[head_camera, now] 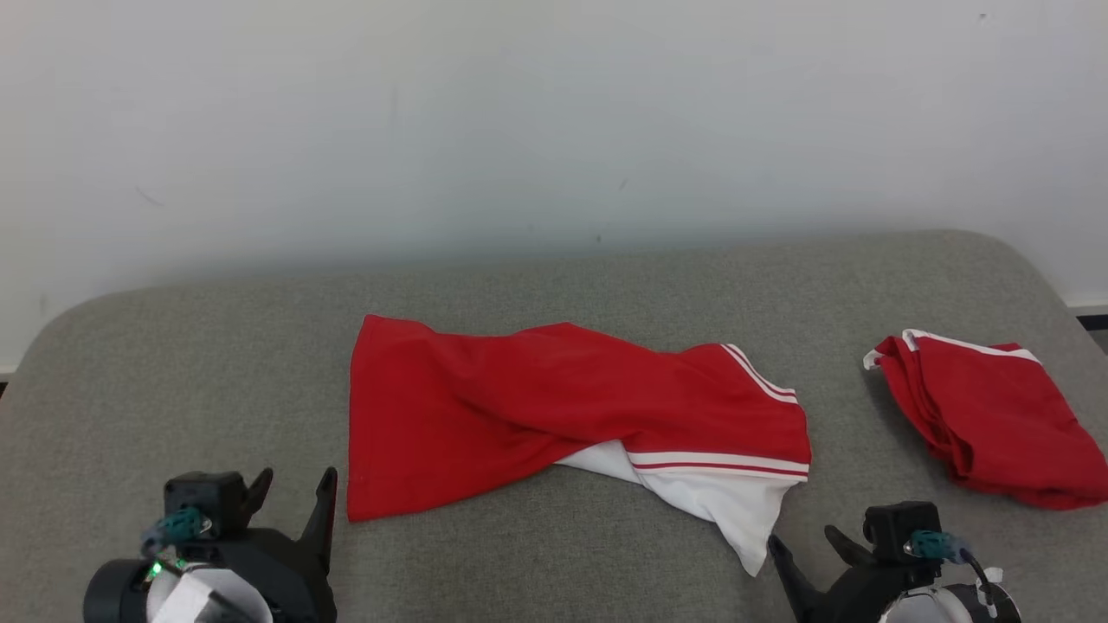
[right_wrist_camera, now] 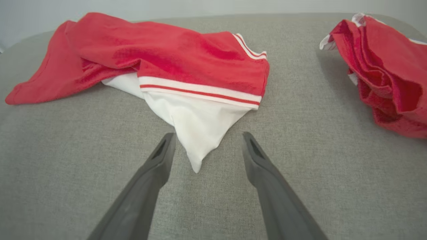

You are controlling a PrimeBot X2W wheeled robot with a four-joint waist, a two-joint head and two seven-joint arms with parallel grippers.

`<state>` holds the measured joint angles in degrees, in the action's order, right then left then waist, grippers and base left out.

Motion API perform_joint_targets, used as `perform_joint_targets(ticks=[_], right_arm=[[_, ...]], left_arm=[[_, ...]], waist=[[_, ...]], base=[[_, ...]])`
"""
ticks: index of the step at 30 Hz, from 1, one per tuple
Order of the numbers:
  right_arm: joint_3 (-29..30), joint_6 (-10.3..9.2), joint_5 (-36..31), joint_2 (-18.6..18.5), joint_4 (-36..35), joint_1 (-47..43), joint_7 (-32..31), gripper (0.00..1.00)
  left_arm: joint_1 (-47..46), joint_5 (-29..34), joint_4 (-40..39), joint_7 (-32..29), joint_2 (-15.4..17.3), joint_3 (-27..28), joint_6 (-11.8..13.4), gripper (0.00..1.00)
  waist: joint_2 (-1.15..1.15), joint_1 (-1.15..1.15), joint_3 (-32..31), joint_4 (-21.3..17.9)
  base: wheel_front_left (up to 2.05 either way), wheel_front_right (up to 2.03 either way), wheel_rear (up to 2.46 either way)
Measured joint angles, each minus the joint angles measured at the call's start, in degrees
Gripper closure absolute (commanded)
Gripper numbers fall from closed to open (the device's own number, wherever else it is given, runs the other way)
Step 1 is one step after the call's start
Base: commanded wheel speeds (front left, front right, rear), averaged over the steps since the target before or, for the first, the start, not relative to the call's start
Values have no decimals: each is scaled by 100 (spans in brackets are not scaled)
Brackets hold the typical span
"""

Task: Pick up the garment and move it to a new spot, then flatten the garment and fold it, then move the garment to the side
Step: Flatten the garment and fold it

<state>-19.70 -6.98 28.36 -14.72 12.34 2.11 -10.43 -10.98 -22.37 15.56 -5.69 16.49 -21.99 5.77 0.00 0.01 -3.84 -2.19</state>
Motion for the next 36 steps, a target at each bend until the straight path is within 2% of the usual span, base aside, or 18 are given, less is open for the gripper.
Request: perform_joint_targets(ticks=[6, 13, 21, 33, 35, 36], right_arm=[[-205, -7, -25, -5, 207, 291, -633, 0], [-380, 0, -25, 110, 302, 642, -1106, 0], [-476, 23, -25, 220, 450, 912, -1366, 0], [-560, 44, -14, 394, 477, 1026, -1534, 0], [-587, 52, -14, 417, 456, 1070, -1536, 0], [-594, 52, -13, 427, 449, 1077, -1536, 0]], left_arm=[[-769, 18, 822, -811, -64, -165, -73, 0], [-1390, -85, 1515, -1545, -360, -164, -73, 0], [-1964, -103, 1981, -1862, -469, -170, -129, 0], [-2281, -118, 2586, -2195, -410, -196, -225, 0], [-2317, -112, 2677, -2208, -363, -181, -218, 11], [-2338, -112, 2713, -2256, -348, -168, -219, 11]], waist=[[0, 0, 240, -89], [0, 0, 543, -196], [1, 1, 770, -255], [0, 0, 947, -292], [1, 0, 976, -313], [0, 0, 992, -325]], base=[[0, 0, 0], [0, 0, 0], [0, 0, 0], [0, 0, 0], [0, 0, 0], [0, 0, 0]])
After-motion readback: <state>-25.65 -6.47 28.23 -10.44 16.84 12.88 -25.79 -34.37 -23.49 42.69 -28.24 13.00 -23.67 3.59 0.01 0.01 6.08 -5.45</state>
